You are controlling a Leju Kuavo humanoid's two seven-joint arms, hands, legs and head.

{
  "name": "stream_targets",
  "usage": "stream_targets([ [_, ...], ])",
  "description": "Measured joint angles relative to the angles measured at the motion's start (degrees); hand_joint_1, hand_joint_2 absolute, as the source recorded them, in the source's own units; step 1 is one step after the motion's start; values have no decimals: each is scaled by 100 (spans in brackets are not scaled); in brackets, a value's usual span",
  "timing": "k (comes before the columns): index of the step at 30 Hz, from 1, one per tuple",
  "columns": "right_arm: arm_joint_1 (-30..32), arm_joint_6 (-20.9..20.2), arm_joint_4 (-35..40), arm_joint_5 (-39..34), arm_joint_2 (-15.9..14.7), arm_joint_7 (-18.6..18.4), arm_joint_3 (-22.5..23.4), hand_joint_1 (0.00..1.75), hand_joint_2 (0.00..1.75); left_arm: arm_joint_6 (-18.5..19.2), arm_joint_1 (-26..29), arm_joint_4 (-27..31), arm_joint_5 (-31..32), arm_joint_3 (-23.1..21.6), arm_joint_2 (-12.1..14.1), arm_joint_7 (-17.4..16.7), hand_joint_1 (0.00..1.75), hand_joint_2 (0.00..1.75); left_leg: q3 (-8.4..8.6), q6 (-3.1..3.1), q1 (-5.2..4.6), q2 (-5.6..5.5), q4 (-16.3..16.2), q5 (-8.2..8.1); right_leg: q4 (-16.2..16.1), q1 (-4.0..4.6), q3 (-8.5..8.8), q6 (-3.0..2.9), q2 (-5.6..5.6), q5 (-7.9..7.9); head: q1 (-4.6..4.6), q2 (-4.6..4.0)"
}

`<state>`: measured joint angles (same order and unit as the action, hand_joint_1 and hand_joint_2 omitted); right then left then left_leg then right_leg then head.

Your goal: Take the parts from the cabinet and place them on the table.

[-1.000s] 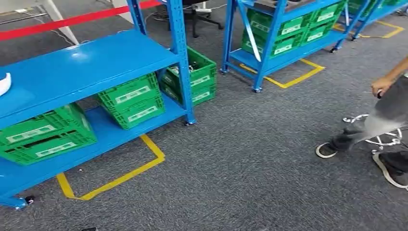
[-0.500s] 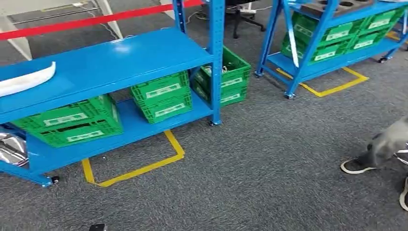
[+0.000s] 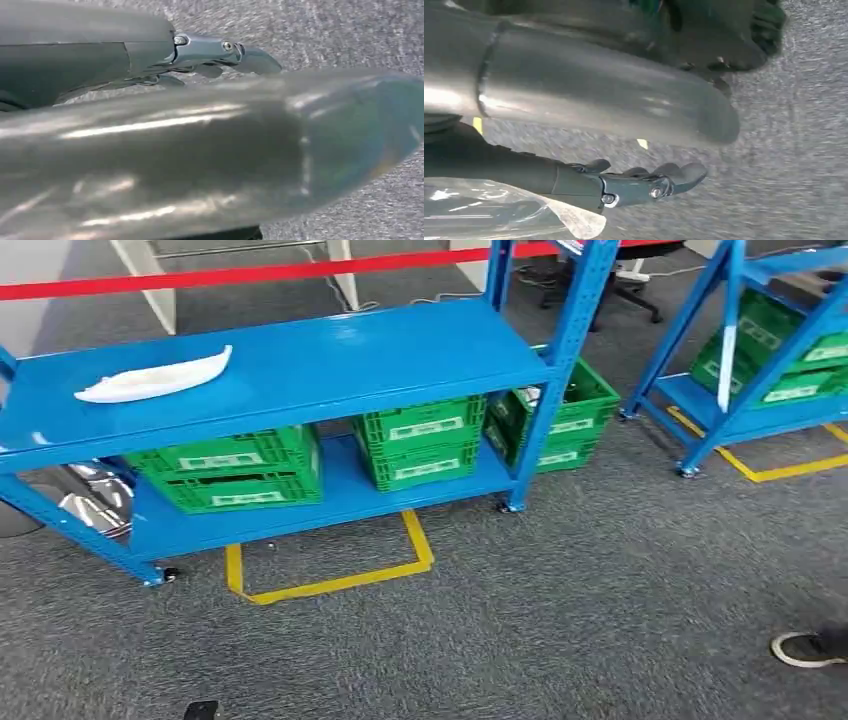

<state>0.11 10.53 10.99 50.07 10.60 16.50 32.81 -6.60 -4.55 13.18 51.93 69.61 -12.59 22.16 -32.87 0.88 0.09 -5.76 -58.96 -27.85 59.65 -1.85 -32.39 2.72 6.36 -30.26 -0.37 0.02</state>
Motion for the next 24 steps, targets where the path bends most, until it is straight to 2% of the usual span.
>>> stream_targets([
  [1, -6, 0, 0, 0, -2, 0, 0, 0, 0, 0, -10, 0, 2, 0, 0, 0, 0, 0, -56, -32, 16, -100, -24, 6, -41, -9, 81, -31, -38, -16, -20, 0],
  [3, -6, 0, 0, 6, -4, 0, 2, 0, 0, -13, 17, 0, 48, -2, 0, -76, 0, 0, -81, -120, 66, -229, 14, 58, -34, 44, 79, -83, -164, -9, -13, 0],
  [4, -6, 0, 0, 13, -4, -2, 2, 0, 0, -37, 30, 0, 81, -7, 4, -153, 0, 0, -97, -142, 59, -298, 1, 54, -69, 9, 105, -127, -251, 9, -9, 0],
  [5, -7, 0, 0, 9, -4, -24, 4, 0, 0, -46, 46, 0, 105, -20, 2, -170, 0, 0, -99, -171, 31, 36, -66, 11, -94, 8, 138, -175, -339, 19, -24, 0],
  [6, -7, 4, 0, -4, 7, -53, 4, 0, 0, -48, 41, 0, 105, -26, 2, -168, 0, 0, -192, -202, 12, 335, -261, -112, -98, 15, 161, -212, -424, 4, -88, 0],
  [7, 1, 4, -4, -24, 26, -111, 7, 0, 0, -44, 17, 0, 105, -31, 2, -164, 0, 0, -386, -224, 22, 448, -650, -315, -98, 31, 171, -241, -530, -15, -86, 0],
  [9, 7, 0, -11, -33, 37, -214, 13, 0, 0, -55, -2, -2, 114, -48, 2, -181, 0, 0, -815, -243, 37, 504, -1516, -661, -97, 54, 189, -278, -746, -46, -85, 0],
  [10, 7, -11, -17, -28, 44, -247, 15, 0, 0, -61, 11, 0, 118, -52, 2, -195, 0, 0, -911, -245, 44, 506, -1710, -677, -97, 59, 199, -286, -829, -59, -90, 0],
  [11, 6, -26, -17, -17, 61, -262, 20, 0, 0, -66, 36, 0, 120, -52, 2, -199, 0, 0, -864, -239, 46, 508, -1628, -551, -97, 63, 219, -283, -910, -76, -87, 0],
  [12, 3, -28, -17, -17, 79, -262, 22, 0, 0, -70, 50, 0, 120, -52, 7, -199, 0, 0, -747, -225, 45, 518, -1393, -374, -97, 67, 237, -279, -972, -93, -90, 0],
  [13, -2, -28, -17, -13, 98, -256, 24, 0, 0, -77, 55, 0, 122, -55, 9, -194, 0, 0, -476, -191, 37, 583, -860, -78, -98, 72, 274, -264, -1048, -116, -90, 0],
  [14, -4, -26, -17, -9, 116, -228, 26, 0, 0, -72, 53, 0, 133, -57, 15, -145, 0, 0, -224, -147, 17, 720, -375, 136, -98, 74, 311, -245, -1112, -142, -90, 0],
  [15, -6, -26, -17, -4, 125, -197, 31, 0, 0, -59, 41, 0, 142, -63, 20, -98, 0, 0, -85, -115, -46, 1016, -141, 66, -103, 89, 313, -209, -1163, -167, -85, 0],
  [16, -11, -53, -17, 15, 129, -170, 33, 0, 0, -44, 12, 0, 155, -74, 26, -35, 0, 0, -60, -83, -84, 1035, -36, 29, -94, 124, 287, -163, -1226, -213, -103, 0],
  [19, -72, -122, -17, 22, 138, -101, 33, 0, 0, 137, 62, 0, 153, -94, 68, 155, 0, 0, -70, -30, -85, 890, -29, 13, -172, 129, 387, -110, -1384, -221, -74, 0],
  [20, -105, -151, -17, -9, 140, -83, 44, 0, 0, 170, 77, 0, 144, -94, 77, 186, 0, 0, -19, 19, -22, 838, 46, 59, -152, 113, 401, -74, -1341, -269, -77, 0],
  [21, -114, -219, -20, -35, 140, -74, 63, 0, 0, 195, 85, 0, 129, -94, 76, 201, 0, 0, -2, 32, -19, 827, 70, 63, -17, 105, 352, -41, -1005, -374, -44, 0],
  [22, -110, -286, -20, -35, 140, -66, 74, 0, 0, 201, 75, 0, 116, -94, 74, 206, 0, 0, -8, 64, -17, 793, 70, 67, 314, 104, 193, -43, -804, -586, -33, 0],
  [23, -105, -321, -22, -37, 140, -70, 90, 0, 0, 203, 62, 0, 116, -94, 70, 205, 0, 0, -11, 84, -17, 747, 68, 62, 822, 104, -67, -43, -707, -820, -9, 0],
  [24, -87, -330, -22, -35, 138, -74, 98, 0, 0, 205, 63, 0, 114, -94, 66, 205, 0, 0, -9, 93, -20, 706, 67, 55, 1253, 105, -315, -40, -669, -965, -7, 0],
])
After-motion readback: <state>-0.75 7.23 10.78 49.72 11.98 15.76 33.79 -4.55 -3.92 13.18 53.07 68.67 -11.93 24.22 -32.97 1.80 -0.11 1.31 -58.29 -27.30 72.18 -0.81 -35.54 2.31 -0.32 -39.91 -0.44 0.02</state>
